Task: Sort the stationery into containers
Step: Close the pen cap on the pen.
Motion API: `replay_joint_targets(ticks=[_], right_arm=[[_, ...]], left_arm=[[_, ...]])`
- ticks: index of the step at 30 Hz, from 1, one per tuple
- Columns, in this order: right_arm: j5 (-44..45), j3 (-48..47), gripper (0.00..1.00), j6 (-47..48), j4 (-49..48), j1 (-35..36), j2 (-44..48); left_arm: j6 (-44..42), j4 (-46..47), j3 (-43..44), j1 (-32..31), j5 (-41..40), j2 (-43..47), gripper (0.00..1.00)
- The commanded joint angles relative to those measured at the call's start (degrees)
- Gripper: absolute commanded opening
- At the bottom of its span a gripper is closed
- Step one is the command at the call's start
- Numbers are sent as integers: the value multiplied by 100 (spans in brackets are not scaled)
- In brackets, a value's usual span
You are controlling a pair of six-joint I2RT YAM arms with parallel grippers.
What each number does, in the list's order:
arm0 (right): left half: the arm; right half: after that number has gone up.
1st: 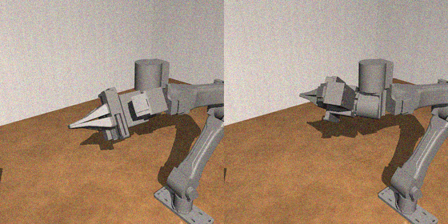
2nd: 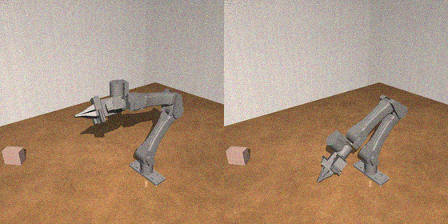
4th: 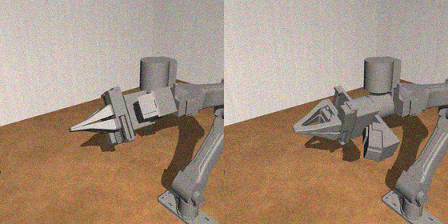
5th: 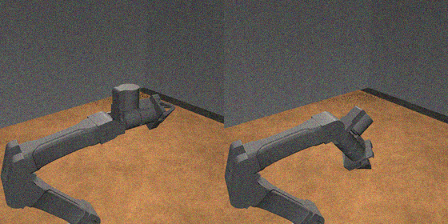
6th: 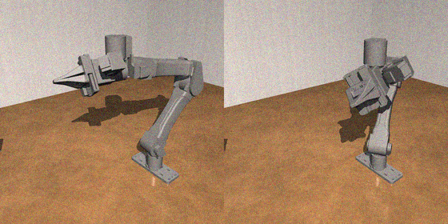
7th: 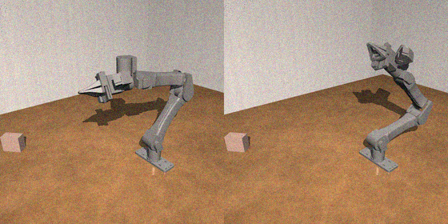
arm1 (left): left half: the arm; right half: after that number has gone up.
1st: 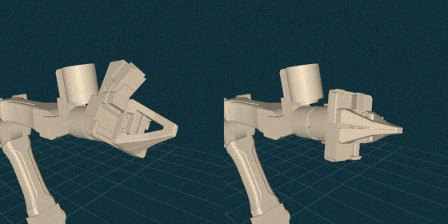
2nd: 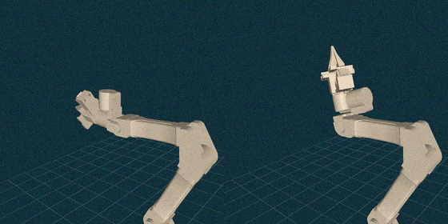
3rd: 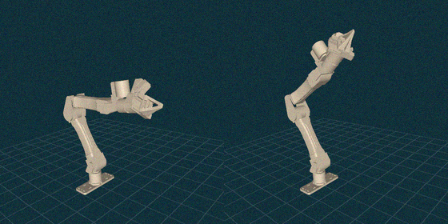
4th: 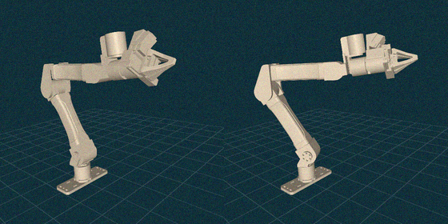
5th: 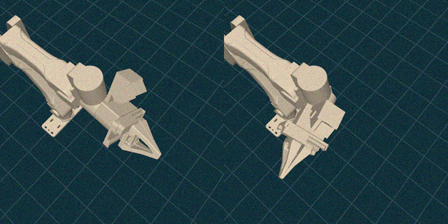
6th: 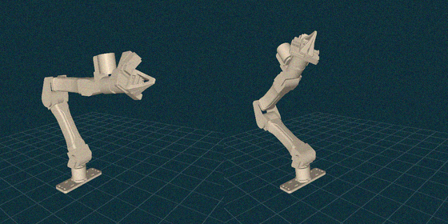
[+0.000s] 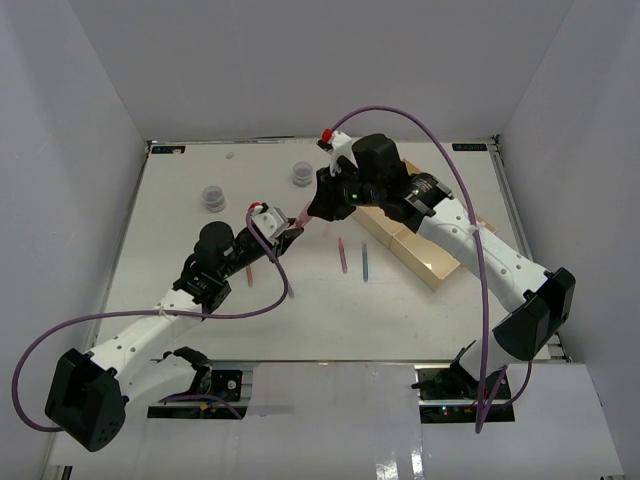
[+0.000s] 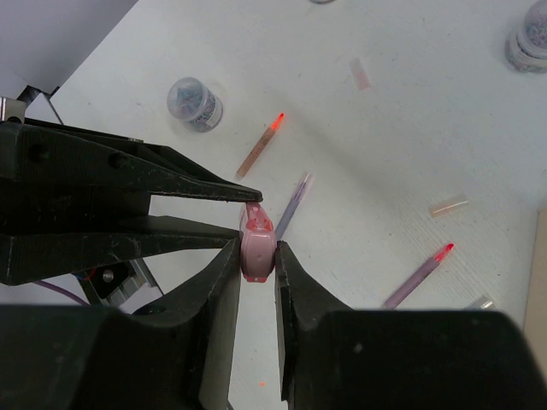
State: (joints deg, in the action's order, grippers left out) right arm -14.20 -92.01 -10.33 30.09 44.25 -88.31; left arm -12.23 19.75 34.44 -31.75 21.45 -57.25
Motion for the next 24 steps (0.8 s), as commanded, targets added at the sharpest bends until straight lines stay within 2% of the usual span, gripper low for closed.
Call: replay_joint_targets(ticks=[1,24], right_arm=[[-110,78,8,57,349,22,-177],[-347,104,8,13,797,40,-511]], left_arm=[[-69,293,327,-60,157,136,1],[-746,275,793,-429,-229,13,0]])
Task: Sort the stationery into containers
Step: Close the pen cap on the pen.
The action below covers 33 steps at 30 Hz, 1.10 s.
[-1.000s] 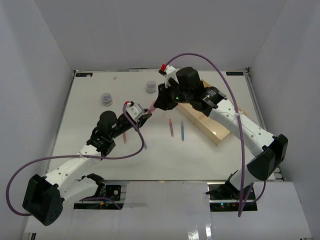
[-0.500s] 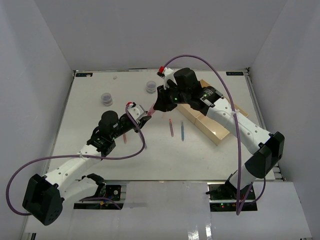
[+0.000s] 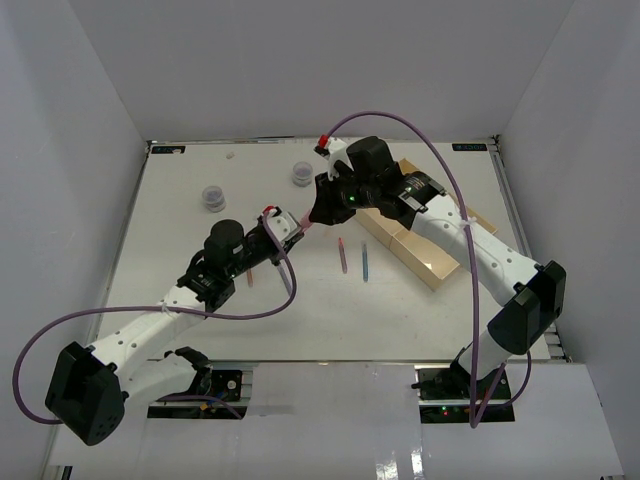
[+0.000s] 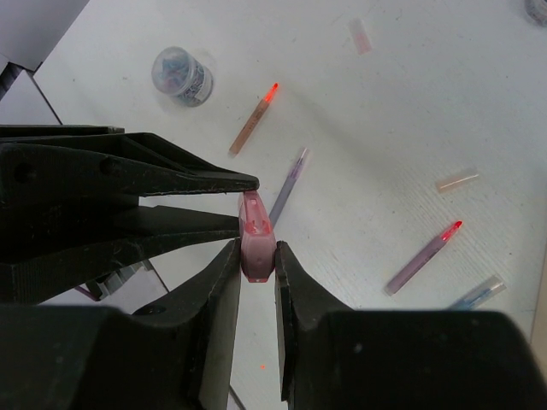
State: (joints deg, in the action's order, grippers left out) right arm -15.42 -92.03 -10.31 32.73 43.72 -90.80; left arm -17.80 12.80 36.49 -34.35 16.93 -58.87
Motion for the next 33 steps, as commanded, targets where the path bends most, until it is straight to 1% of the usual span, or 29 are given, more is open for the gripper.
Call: replay_joint_targets(ticks=[1,8,15,21,27,33], right_arm=[[-225,106,8,11,550,92,-271],[-216,106,8,2,603,92,-350],[-286,89,8,11,612,101,-420],[-189,19,8,37,594,92,-385],[-304,-26,8,29,559,92,-429],[-128,71,8,46,383,92,-201]], left_arm=[[-215,979,605,-177,214,174,0],[-347,1041,745,-265,127,209,0],[-329,1102,798,-362,241,218,0],[-373,1128,632,-362,127,297,0],[-347,1129,561,-362,144,297,0],[-408,1041,420,-371,126,368,0]])
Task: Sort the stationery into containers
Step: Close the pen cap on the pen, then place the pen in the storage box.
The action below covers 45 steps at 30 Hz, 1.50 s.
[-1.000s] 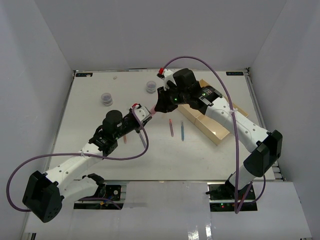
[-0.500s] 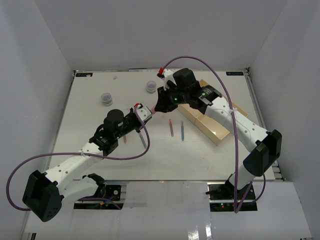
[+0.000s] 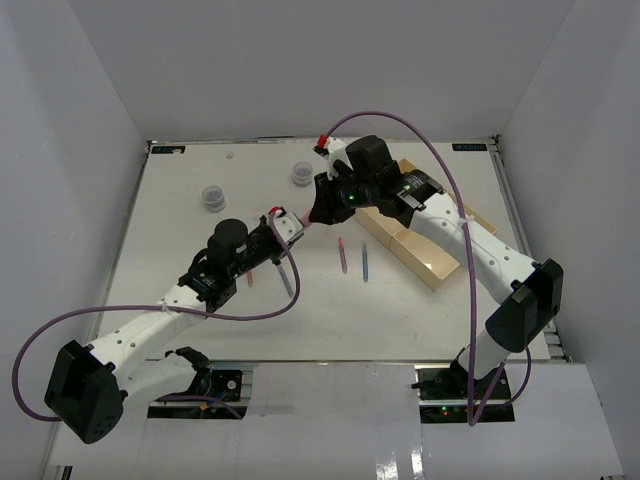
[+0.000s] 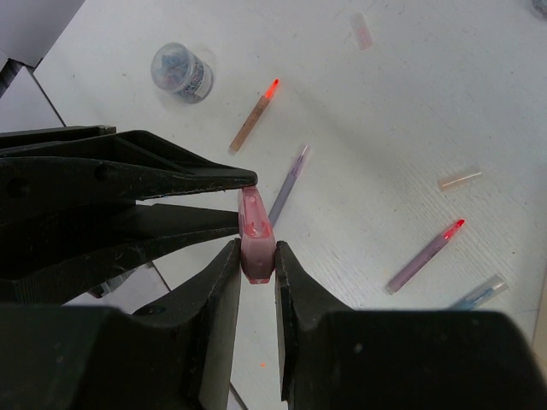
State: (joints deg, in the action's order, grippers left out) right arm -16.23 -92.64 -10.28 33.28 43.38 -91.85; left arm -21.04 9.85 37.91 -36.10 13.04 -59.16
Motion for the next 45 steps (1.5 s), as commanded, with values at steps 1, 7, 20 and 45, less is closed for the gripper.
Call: replay_joint_targets(ticks=[1,7,20,45], right_arm=[[-38,167,8,35,302,119,-61],[110,352,8,0,65,118,141],[761,826,8,-53,-207,-294,616],[1008,2348,8,-1151,-4039,-4065,63]], left_arm=[[-85,1283,270,-196,524,405,1],[-76,1081,243,-196,463,440,21],[3,756,-20,-196,94,712,86],[1796,-193,911,-38,-2622,-992,98]])
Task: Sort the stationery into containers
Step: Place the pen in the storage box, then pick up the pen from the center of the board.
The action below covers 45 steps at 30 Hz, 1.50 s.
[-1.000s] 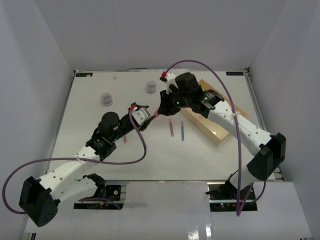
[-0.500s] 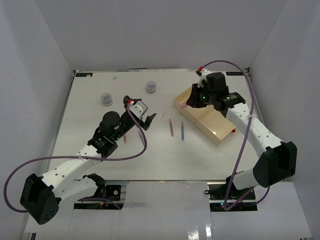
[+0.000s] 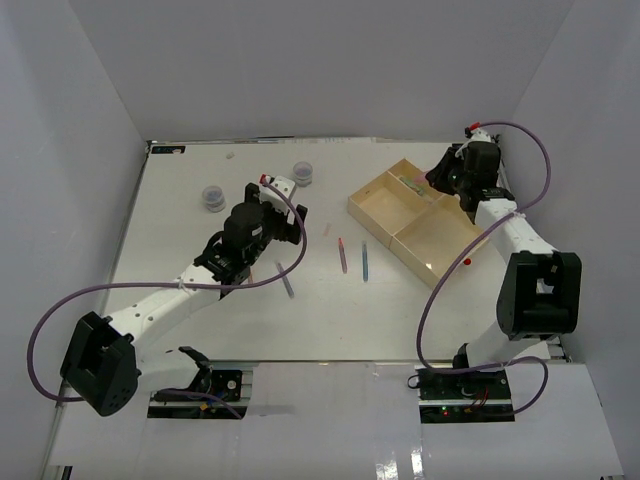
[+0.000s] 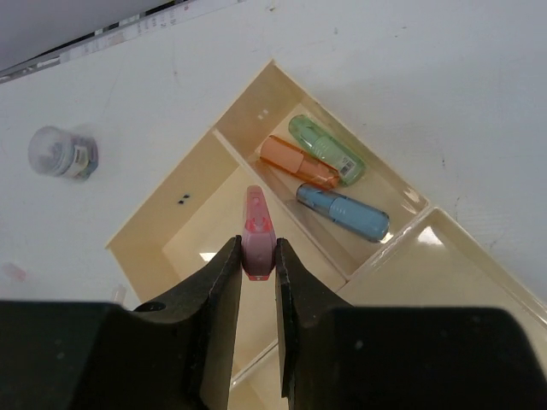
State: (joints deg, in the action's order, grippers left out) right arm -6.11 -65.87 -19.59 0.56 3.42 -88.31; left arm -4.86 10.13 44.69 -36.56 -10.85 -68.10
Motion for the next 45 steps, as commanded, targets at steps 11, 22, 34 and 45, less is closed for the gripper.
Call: replay_joint_targets(ticks=[11,22,34,45], right_arm=[[-31,-919,9,-273,-1285,-113,-1618],[-216,-1183,46,-519,-1445,-157,-2384],[883,-1201,61,640,-4,-44,-1110],[1946,169,62,950,1307,2203,683]], left_arm=[[240,-301,304,8,-242,-239,98],[214,-310,304,8,-154,-187,98],[302,-363,339,8,-233,-37,98],[1100,-740,567,201,-646,-107,98]])
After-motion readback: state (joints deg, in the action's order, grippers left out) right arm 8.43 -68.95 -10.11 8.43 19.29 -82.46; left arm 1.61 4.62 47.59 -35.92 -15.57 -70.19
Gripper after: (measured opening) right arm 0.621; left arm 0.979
